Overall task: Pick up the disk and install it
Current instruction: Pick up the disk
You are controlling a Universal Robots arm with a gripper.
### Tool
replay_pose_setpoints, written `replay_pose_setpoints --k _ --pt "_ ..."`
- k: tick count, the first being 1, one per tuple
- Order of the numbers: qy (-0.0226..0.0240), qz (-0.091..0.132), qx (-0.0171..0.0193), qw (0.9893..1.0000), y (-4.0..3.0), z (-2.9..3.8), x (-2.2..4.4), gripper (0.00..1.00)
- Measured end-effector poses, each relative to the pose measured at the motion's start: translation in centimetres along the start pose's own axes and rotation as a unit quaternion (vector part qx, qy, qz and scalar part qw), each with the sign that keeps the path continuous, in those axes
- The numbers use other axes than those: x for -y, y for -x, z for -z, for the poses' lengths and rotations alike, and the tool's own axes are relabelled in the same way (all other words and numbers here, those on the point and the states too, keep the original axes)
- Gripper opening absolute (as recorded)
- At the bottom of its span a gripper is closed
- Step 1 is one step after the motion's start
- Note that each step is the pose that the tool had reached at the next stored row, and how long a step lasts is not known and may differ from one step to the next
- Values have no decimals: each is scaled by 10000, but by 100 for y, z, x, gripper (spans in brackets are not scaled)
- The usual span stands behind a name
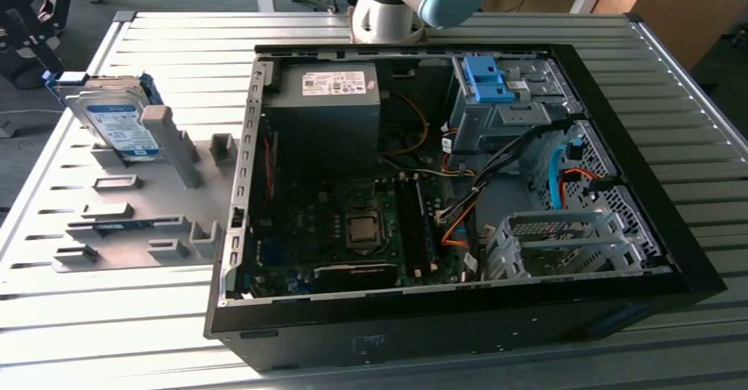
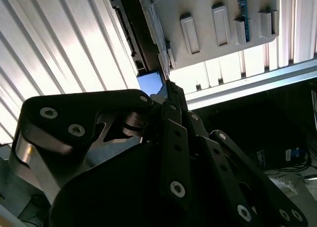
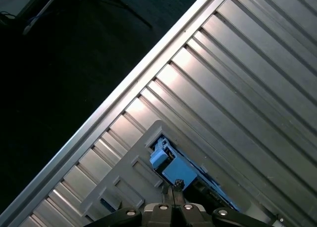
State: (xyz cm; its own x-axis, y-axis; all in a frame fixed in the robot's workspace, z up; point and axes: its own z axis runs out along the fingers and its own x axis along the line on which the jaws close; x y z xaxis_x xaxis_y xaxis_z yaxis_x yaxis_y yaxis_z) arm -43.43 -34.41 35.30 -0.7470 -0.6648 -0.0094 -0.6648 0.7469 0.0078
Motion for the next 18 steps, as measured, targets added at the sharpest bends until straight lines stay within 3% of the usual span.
replay_pose_setpoints --k 9,18 --pt "3 343 -3 9994 0 0 0 11" --pt "7 748 -6 9972 0 0 0 11"
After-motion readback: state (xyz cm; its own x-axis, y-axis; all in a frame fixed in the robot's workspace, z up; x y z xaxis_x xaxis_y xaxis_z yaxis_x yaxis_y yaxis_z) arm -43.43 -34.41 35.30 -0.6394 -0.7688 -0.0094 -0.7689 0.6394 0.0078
